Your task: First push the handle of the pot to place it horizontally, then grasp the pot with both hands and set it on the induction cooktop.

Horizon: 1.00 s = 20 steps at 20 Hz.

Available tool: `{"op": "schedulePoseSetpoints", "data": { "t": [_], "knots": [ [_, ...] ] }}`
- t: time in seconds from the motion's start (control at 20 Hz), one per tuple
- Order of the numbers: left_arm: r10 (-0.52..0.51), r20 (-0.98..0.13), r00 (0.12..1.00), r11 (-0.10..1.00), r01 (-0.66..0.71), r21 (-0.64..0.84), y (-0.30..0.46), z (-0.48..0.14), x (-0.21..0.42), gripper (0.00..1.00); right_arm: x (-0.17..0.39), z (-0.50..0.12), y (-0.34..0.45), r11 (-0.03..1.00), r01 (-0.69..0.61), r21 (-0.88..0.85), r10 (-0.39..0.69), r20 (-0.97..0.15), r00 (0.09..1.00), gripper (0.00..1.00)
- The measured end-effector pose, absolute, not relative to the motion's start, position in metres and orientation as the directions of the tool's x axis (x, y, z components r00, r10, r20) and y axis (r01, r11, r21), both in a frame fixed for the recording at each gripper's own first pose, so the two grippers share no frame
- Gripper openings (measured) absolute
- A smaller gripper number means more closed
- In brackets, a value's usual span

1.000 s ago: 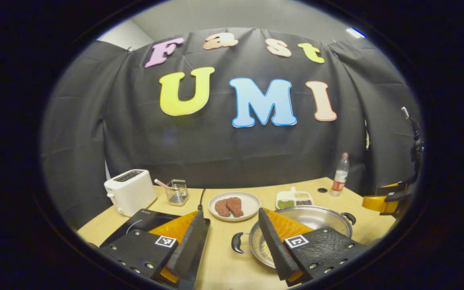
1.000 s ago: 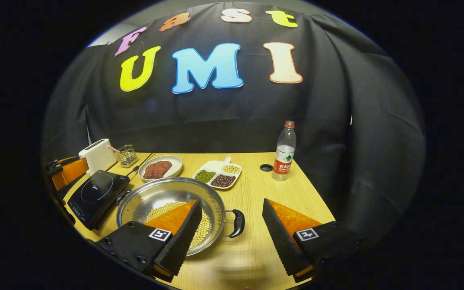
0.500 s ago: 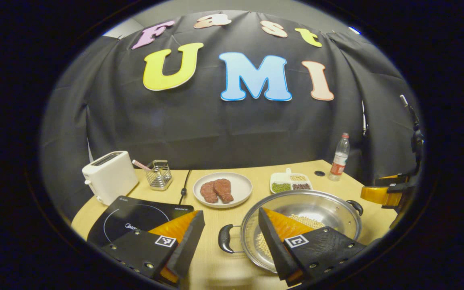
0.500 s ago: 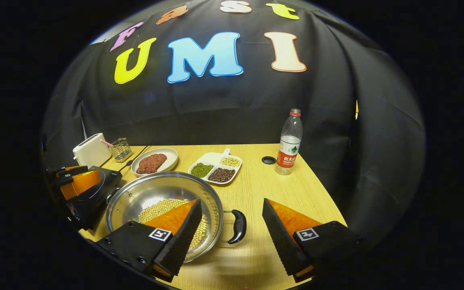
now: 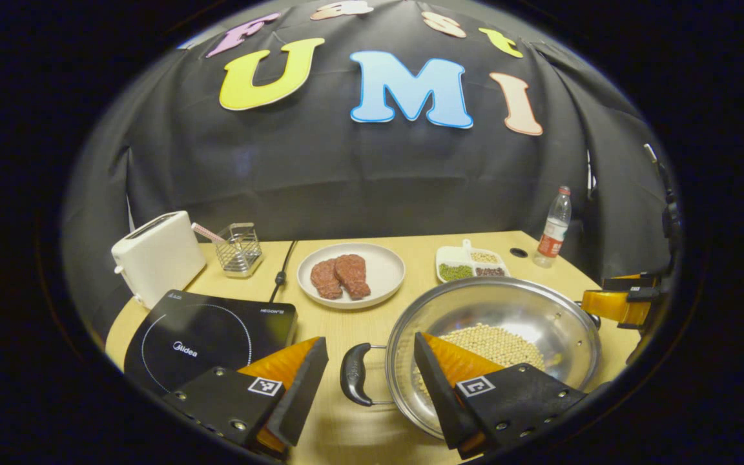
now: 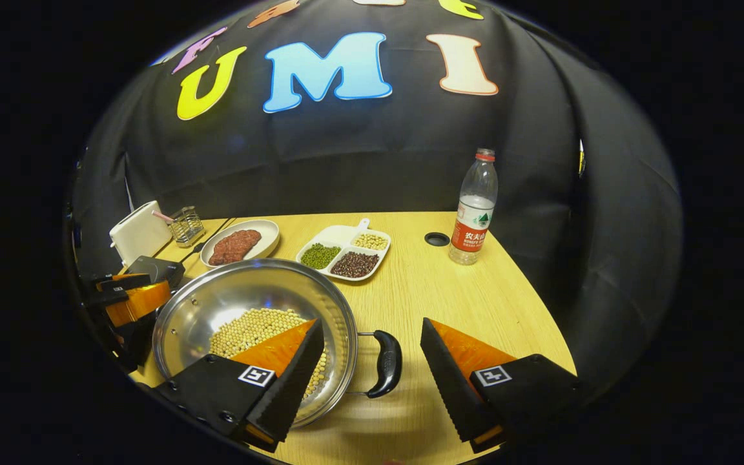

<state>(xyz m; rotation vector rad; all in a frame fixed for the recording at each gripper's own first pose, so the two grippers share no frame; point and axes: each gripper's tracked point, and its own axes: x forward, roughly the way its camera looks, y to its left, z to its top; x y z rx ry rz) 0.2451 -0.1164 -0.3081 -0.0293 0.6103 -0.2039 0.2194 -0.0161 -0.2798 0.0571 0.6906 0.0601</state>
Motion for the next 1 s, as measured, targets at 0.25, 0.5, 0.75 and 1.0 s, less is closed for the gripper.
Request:
{"op": "schedulePoseSetpoints", "data": {
  "t": [0.25,0.5,0.75,1.0],
  "knots": [
    [-0.193,-0.607,0.771,0.980,0.180,-0.082,-0.118,-0.331,0.243,0.82,0.219,-0.299,-0.017,0.996,-0.019,0.091,0.076,-0.673,0.736,0.93],
    [-0.176,-0.630,0.757,0.984,0.160,-0.082,-0.116,-0.345,0.244,0.82,0.216,-0.320,-0.018,0.996,-0.006,0.094,0.072,-0.711,0.700,0.96],
    [-0.167,-0.653,0.739,0.986,0.140,-0.093,-0.114,-0.357,0.242,0.82,0.216,-0.326,-0.018,0.996,-0.012,0.088,0.072,-0.722,0.688,0.90],
    [-0.158,-0.671,0.725,0.987,0.132,-0.090,-0.113,-0.362,0.239,0.82,0.216,-0.328,-0.012,0.995,-0.017,0.096,0.081,-0.724,0.685,0.66]
  ]
}}
